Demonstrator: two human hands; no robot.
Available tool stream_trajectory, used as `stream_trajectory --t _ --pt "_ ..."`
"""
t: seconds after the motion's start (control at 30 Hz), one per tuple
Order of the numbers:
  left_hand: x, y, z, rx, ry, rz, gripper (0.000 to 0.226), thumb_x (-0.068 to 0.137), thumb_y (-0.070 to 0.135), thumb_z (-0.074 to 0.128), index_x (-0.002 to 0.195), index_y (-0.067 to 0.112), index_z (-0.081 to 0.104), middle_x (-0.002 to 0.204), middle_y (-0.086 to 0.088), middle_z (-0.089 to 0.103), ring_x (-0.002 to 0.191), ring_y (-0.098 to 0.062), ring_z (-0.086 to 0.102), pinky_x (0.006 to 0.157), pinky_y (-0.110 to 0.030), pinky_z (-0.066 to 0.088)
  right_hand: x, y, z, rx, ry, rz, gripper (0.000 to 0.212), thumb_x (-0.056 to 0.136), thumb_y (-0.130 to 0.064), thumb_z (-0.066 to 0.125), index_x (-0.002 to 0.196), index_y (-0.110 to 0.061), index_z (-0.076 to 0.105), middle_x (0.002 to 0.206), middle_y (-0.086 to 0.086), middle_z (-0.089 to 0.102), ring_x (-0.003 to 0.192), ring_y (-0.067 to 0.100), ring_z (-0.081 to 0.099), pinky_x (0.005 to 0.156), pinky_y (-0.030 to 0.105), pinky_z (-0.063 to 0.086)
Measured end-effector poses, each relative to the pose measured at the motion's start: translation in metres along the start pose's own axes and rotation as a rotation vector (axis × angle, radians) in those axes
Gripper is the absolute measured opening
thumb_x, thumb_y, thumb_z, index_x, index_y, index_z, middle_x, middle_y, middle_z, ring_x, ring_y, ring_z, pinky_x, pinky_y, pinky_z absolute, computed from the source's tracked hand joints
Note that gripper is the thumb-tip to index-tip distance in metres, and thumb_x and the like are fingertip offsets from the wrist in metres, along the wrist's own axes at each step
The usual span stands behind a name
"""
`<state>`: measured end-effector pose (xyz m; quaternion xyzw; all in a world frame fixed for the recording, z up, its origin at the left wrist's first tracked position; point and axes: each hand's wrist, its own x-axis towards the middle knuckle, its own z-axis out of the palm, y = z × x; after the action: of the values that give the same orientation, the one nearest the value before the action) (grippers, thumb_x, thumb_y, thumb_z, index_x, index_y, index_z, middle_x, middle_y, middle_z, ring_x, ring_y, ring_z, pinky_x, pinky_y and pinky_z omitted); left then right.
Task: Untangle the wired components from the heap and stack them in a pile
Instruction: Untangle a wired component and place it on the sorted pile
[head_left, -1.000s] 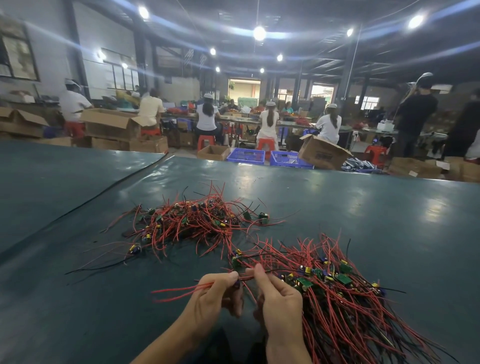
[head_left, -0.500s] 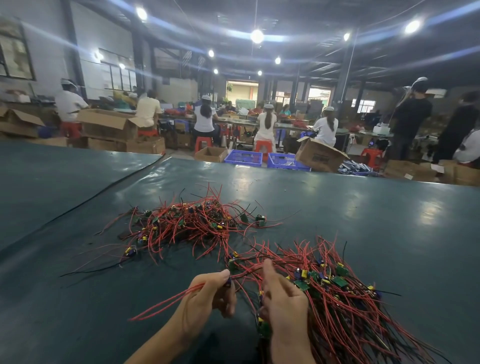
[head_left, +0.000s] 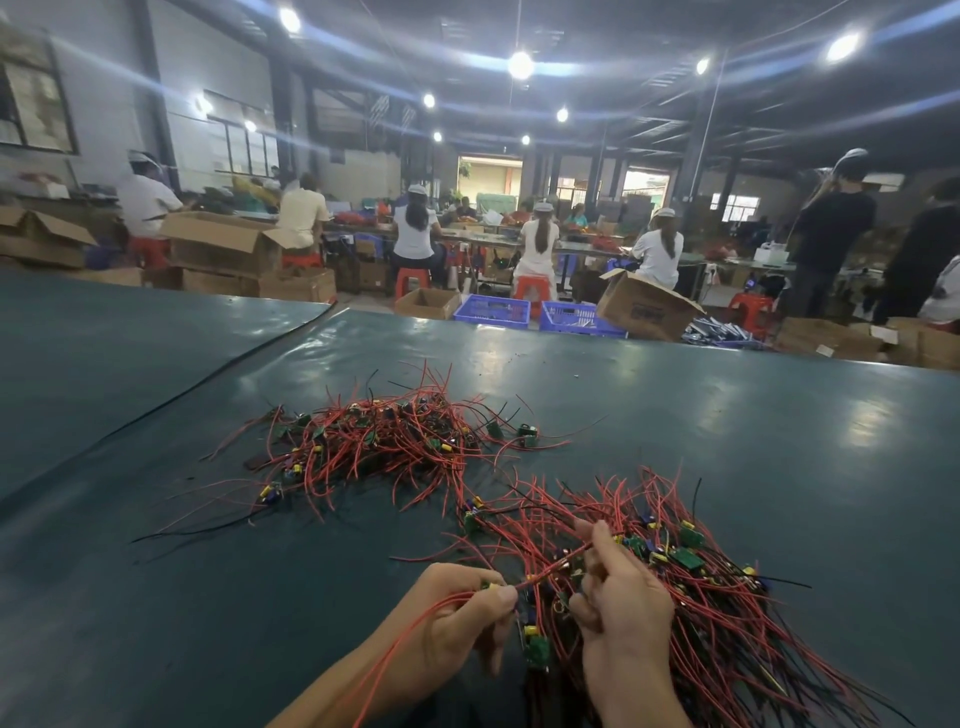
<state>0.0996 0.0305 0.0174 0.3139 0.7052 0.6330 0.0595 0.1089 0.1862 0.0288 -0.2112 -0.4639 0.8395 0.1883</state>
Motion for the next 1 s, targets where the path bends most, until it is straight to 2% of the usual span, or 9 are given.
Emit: stream_trajectory --t 0.13,0.23,0.3,0.37,0.43,0.5,0.63,0.87,1.0 --pt "-0.002 -0.002 -0.005 0.05 0.003 0.011 0.035 0.086 0.043 0.051 0.059 0.022 0.059 0.054 0.002 0.059 0.053 -0.015 0.057 0.062 -0.025 0.045 0.0 0.002 -0.002 -0.053 0.008 -0.093 0.022 0.093 -0.021 0.061 0.08 -0.011 0.076 0.055 -0.003 0.042 0.038 0.002 0.026 0.032 0.016 0.024" --pt "-0.002 -0.007 -0.011 0.113 0.095 0.001 0.037 0.085 0.048 0.053 0.063 0.02 0.064 0.058 -0.001 0.062 0.058 -0.015 0.062 0.062 -0.026 0.048 -0.001 0.002 -0.001 -0.074 -0.01 -0.135 0.018 0.087 -0.028 0.066 0.077 -0.017 0.075 0.057 -0.001 0.058 0.036 0.003 0.029 0.034 0.017 0.028" --pt "0.0 -0.012 -0.014 0.186 0.197 -0.01 0.041 0.082 0.055 0.054 0.068 0.019 0.065 0.058 -0.003 0.064 0.057 -0.015 0.063 0.059 -0.025 0.049 0.0 0.005 0.0 -0.114 -0.047 -0.171 0.013 0.087 -0.028 0.067 0.098 -0.02 0.068 0.071 0.0 0.072 0.04 0.004 0.035 0.045 0.019 0.035" --pt "0.002 -0.018 -0.015 0.291 0.25 -0.025 0.047 0.084 0.06 0.056 0.073 0.015 0.064 0.059 -0.001 0.065 0.054 -0.012 0.059 0.056 -0.025 0.048 -0.001 0.011 0.003 -0.185 -0.1 -0.213 0.033 0.09 -0.025 0.067 0.12 -0.03 0.053 0.082 -0.001 0.075 0.051 0.005 0.044 0.061 0.022 0.039" --pt "0.002 -0.028 -0.015 0.265 0.274 -0.09 0.05 0.082 0.063 0.059 0.076 0.014 0.062 0.058 0.005 0.06 0.053 -0.006 0.053 0.054 -0.021 0.044 -0.005 0.017 0.008 -0.267 -0.174 -0.253 0.026 0.089 -0.023 0.068 0.113 -0.028 0.059 0.087 0.002 0.075 0.057 0.007 0.052 0.059 0.022 0.044" --pt "0.002 -0.042 -0.015 0.434 0.264 -0.084 0.047 0.083 0.065 0.054 0.083 0.019 0.06 0.063 0.006 0.058 0.058 -0.008 0.053 0.057 -0.024 0.044 -0.009 0.023 0.011 -0.394 -0.255 -0.313 0.015 0.086 -0.021 0.071 0.101 -0.026 0.069 0.086 -0.001 0.075 0.059 0.006 0.06 0.058 0.022 0.053" --pt "0.001 -0.071 -0.016 0.834 0.133 0.001 0.009 0.09 0.032 0.055 0.096 0.025 0.052 0.074 0.0 0.061 0.069 -0.023 0.059 0.066 -0.042 0.053 -0.013 0.036 0.006 -0.737 -0.341 -0.474 0.016 0.084 -0.032 0.074 0.099 -0.033 0.07 0.079 -0.012 0.069 0.061 0.001 0.057 0.062 0.015 0.049" --pt "-0.002 -0.059 -0.013 0.877 0.009 -0.043 0.013 0.086 0.027 0.057 0.095 0.018 0.062 0.087 -0.002 0.063 0.082 -0.023 0.058 0.076 -0.037 0.049 -0.015 0.044 0.001 -1.12 -0.387 -0.706 0.025 0.092 -0.042 0.06 0.113 -0.031 0.069 0.095 -0.019 0.061 0.094 0.005 0.054 0.081 0.025 0.05" --pt "-0.009 -0.033 -0.007 0.902 -0.009 0.009 0.021 0.09 0.019 0.056 0.109 0.01 0.062 0.104 -0.007 0.062 0.097 -0.023 0.056 0.083 -0.029 0.042 -0.018 0.046 0.001 -1.186 -0.397 -0.767 0.026 0.097 -0.04 0.053 0.115 -0.03 0.068 0.101 -0.018 0.061 0.101 0.004 0.053 0.082 0.022 0.049"
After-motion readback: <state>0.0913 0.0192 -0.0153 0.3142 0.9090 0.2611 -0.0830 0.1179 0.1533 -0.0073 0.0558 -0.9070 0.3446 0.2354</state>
